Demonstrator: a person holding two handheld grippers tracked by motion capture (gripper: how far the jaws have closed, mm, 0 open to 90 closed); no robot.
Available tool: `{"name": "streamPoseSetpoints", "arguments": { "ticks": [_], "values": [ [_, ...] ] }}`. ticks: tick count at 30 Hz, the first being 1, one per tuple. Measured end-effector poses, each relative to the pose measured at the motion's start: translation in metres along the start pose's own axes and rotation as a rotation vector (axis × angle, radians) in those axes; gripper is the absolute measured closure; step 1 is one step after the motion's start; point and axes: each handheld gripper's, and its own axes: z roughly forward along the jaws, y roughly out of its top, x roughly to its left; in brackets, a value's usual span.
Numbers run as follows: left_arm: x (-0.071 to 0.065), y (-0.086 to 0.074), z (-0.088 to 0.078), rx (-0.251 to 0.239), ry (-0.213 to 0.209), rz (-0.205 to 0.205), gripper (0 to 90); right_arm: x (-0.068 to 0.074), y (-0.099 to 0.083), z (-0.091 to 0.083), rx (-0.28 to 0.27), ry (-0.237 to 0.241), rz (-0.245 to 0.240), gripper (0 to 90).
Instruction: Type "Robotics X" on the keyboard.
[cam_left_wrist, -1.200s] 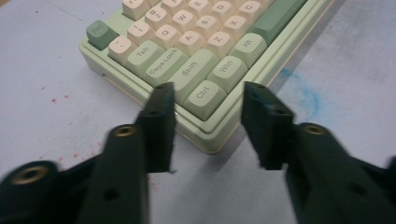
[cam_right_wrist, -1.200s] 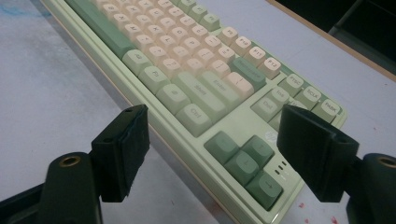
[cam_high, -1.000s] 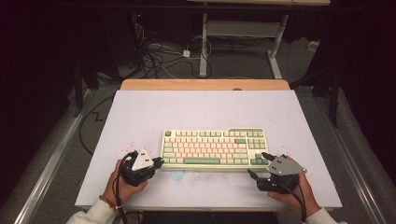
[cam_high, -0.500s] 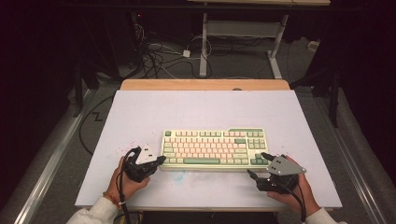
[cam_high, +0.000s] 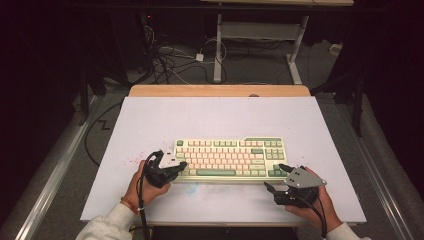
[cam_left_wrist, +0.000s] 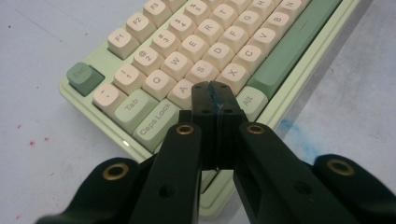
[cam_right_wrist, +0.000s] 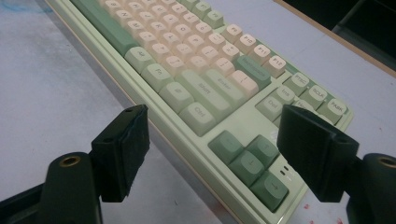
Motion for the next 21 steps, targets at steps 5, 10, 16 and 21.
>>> {"name": "streamPoseSetpoints", "arguments": {
  "ticks": [5, 10, 16, 21],
  "values": [
    [-0.001, 0.008, 0.006, 0.002, -0.011, 0.009, 87.5, 0.0, 0.0, 0.0, 0.001, 0.0, 0.001, 25.4],
    [-0.001, 0.015, 0.011, 0.01, -0.016, 0.021, 87.4, 0.0, 0.0, 0.0, 0.001, 0.0, 0.001, 25.4],
    [0.0, 0.02, 0.017, 0.016, -0.021, 0.019, 87.4, 0.0, 0.0, 0.0, 0.002, 0.0, 0.001, 25.4],
    [0.001, 0.023, 0.021, 0.027, -0.019, 0.025, 87.4, 0.0, 0.0, 0.0, 0.003, 0.001, 0.001, 25.4]
  ]
}}
